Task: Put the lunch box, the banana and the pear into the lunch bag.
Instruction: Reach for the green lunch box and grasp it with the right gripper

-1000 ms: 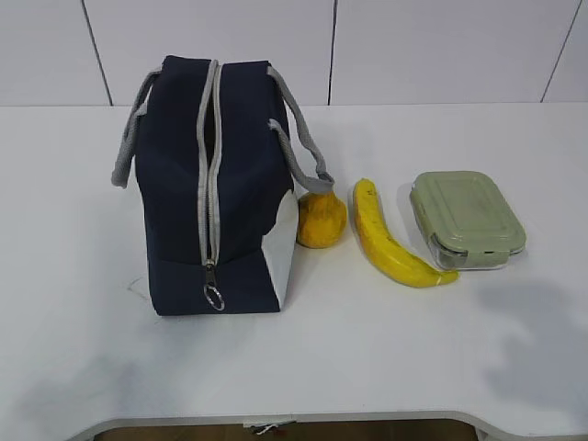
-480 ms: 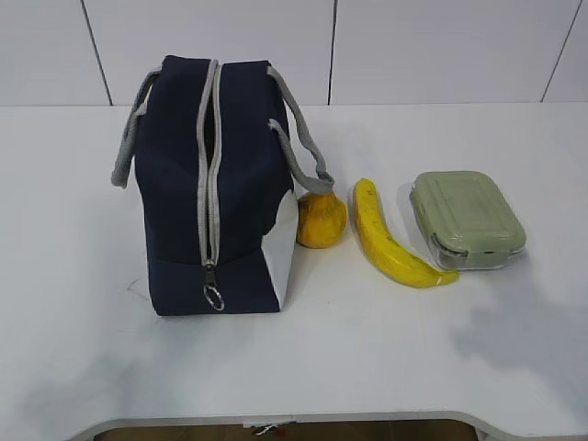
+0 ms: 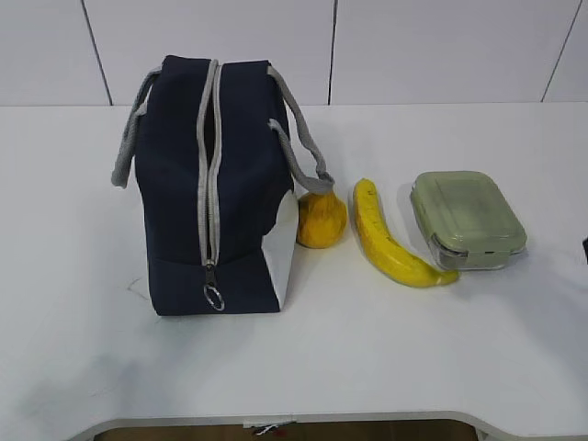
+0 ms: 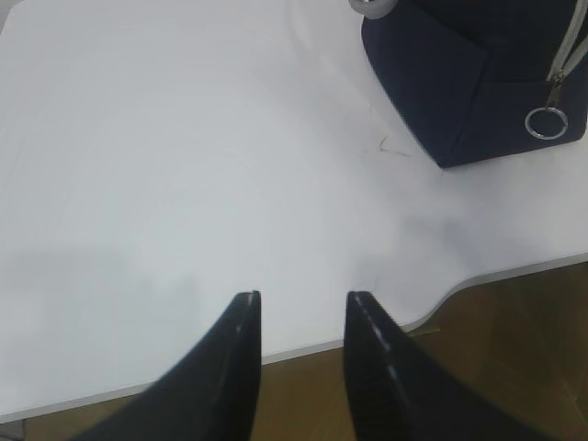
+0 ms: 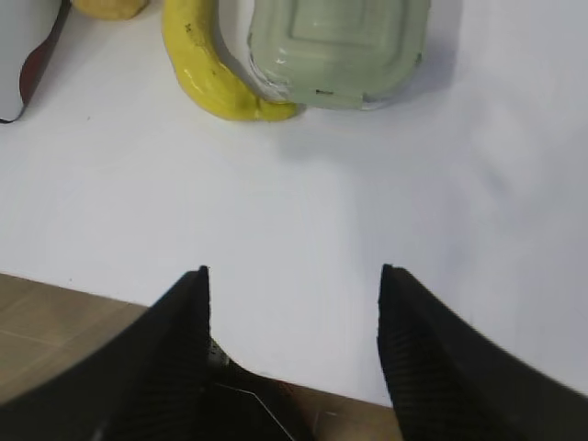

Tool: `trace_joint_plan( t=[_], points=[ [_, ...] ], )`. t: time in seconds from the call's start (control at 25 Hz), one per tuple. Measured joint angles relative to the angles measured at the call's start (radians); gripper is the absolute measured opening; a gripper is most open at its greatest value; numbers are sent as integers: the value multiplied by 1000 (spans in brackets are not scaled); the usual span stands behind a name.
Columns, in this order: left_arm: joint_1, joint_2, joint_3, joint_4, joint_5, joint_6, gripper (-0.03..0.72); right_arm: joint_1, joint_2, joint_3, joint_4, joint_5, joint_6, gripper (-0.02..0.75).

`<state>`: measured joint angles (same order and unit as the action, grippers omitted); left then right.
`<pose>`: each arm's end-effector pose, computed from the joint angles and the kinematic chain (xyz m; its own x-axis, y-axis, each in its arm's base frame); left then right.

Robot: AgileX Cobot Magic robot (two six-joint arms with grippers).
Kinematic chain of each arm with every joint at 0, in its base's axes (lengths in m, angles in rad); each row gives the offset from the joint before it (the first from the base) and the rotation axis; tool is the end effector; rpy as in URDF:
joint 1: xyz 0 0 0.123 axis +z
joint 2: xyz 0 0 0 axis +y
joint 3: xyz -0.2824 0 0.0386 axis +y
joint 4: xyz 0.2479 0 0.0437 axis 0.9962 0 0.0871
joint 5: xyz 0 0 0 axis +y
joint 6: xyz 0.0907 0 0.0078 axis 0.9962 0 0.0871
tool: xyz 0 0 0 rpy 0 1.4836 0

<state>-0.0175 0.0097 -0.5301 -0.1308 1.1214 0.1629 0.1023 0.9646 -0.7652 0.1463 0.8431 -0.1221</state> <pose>-0.0100 -0.0105 0.2812 -0.4731 0.1132 -0.8737 0.1708 0.9847 0.0351 0.1731 0.0277 0.2971 -0.8049 -0.1070 -0.5837 -0.1842 0.9801 0.0743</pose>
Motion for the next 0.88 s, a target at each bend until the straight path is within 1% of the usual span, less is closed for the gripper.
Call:
trace_joint_plan(
  t=[0.48, 0.6, 0.68, 0.8, 0.88],
  points=[
    [0, 0, 0, 0, 0, 0, 240, -9, 285, -287, 0, 77, -44, 465],
    [0, 0, 0, 0, 0, 0, 240, -51, 326, -327, 7, 105, -66, 465],
    [0, 0, 0, 0, 0, 0, 240, -101, 349, -342, 31, 123, -98, 465],
    [0, 0, 0, 0, 0, 0, 240, -183, 377, -358, 123, 138, -189, 465],
    [0, 0, 0, 0, 0, 0, 240, -235, 406, -364, 209, 163, -279, 465]
  ],
)
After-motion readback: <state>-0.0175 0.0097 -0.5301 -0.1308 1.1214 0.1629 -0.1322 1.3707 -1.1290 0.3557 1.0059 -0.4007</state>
